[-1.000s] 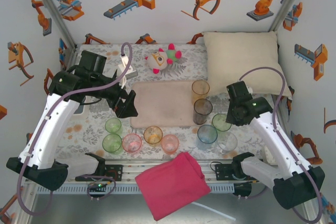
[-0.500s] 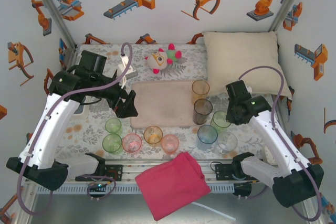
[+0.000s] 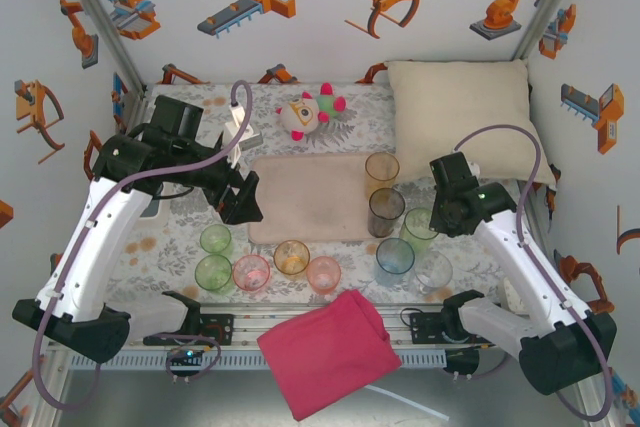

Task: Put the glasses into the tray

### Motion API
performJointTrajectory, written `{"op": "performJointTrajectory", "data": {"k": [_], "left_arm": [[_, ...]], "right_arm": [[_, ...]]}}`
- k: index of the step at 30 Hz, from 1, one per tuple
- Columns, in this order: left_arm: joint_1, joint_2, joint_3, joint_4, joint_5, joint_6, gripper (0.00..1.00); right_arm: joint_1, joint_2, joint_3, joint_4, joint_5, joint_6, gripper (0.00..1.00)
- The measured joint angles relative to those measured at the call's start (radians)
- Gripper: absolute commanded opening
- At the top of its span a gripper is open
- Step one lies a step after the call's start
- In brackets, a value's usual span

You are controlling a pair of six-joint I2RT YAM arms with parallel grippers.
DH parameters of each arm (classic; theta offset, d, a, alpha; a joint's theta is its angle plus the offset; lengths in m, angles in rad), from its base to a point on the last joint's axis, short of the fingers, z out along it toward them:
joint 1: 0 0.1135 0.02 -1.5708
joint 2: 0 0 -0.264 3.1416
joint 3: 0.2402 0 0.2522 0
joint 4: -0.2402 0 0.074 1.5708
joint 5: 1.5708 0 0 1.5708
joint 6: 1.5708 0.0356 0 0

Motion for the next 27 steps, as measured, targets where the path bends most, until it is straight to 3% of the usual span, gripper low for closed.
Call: {"op": "performJointTrajectory", "data": {"k": [27], "left_arm": [[0.0, 0.0, 0.006, 0.0, -0.001, 0.0, 0.97]], "right_arm": [[0.0, -0.028, 0.083, -0.055, 0.093, -0.006, 0.0]]}}
